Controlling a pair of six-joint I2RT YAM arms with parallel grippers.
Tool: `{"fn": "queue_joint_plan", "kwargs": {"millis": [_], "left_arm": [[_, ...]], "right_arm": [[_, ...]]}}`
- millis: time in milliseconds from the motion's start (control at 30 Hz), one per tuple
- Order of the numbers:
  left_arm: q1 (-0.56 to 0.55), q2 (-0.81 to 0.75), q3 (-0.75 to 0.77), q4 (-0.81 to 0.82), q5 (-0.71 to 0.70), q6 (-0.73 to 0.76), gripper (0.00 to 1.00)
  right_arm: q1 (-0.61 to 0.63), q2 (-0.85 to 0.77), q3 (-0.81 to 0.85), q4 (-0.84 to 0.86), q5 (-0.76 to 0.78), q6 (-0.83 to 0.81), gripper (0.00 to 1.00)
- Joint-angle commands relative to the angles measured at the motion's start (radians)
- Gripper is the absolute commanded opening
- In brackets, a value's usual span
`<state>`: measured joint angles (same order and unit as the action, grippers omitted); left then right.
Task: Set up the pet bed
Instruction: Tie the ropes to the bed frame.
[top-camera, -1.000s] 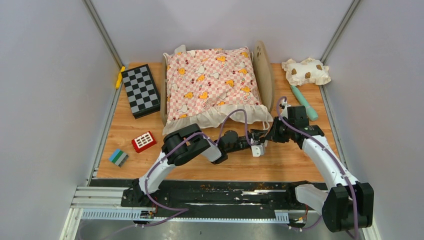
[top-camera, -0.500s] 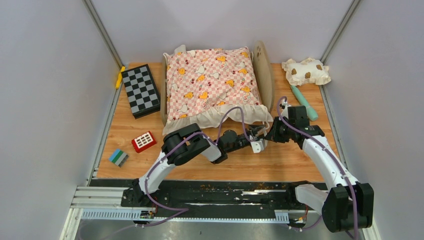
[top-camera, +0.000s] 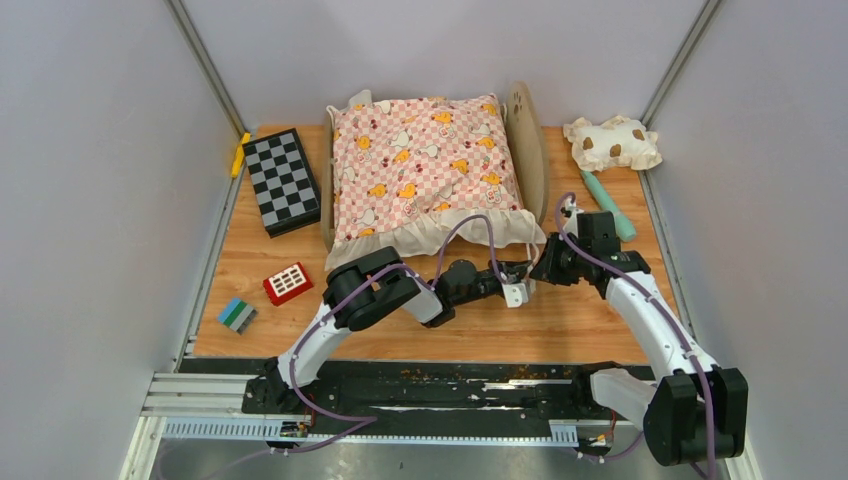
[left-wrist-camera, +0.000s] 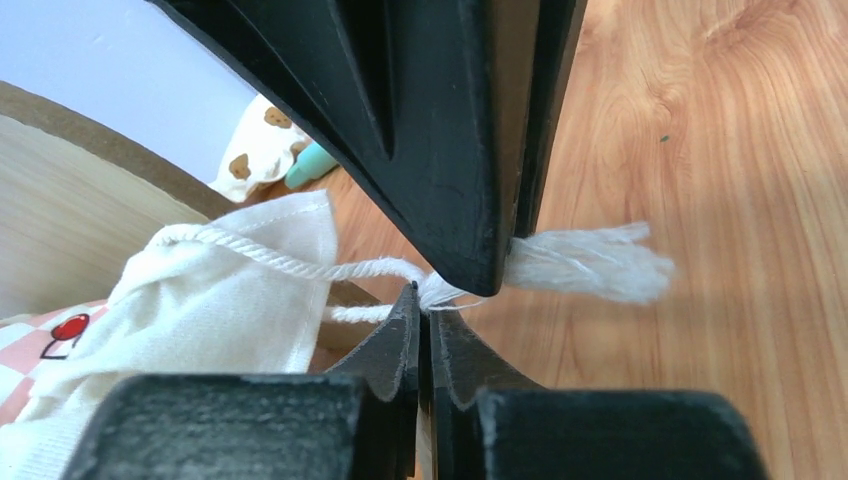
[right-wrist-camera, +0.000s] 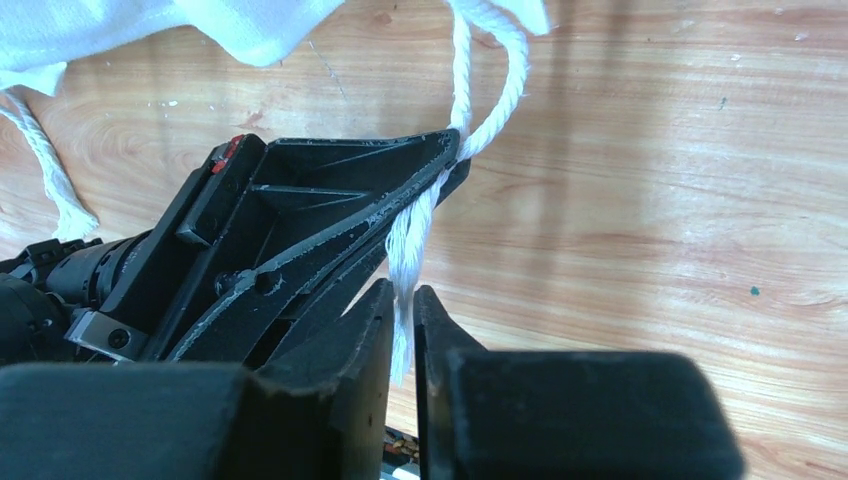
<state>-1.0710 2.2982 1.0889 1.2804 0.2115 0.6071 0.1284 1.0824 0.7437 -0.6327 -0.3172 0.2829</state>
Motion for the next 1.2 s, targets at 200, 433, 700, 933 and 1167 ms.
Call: {"fn": "queue_joint_plan", "kwargs": {"millis": [200, 433, 700, 933, 1167], "left_arm": [[0.032, -0.098, 0.026, -0.070, 0.016, -0.189, 0.00], [0.046, -0.134, 0.068, -0.191, 0.044, -0.312, 0.00], [0.056, -0.169, 0.105, -0.349, 0.089, -0.408, 0.00], [0.059, -0.191, 0.113, -0.432, 0.099, -0.477, 0.00], [0.061, -0.204, 0.103, -0.449, 0.085, -0.524, 0.00]], "right_arm": [[-0.018, -0.072, 0.041, 0.066, 0.097, 0.031, 0.41], [-0.051, -0.076, -0.021, 0.212, 0.173, 0.120, 0.48], [-0.102, 0.067, -0.035, 0.344, 0.092, 0.185, 0.44], [-0.114, 0.172, -0.031, 0.409, 0.016, 0.209, 0.44], [-0.117, 0.246, -0.006, 0.446, 0.011, 0.219, 0.44]]}}
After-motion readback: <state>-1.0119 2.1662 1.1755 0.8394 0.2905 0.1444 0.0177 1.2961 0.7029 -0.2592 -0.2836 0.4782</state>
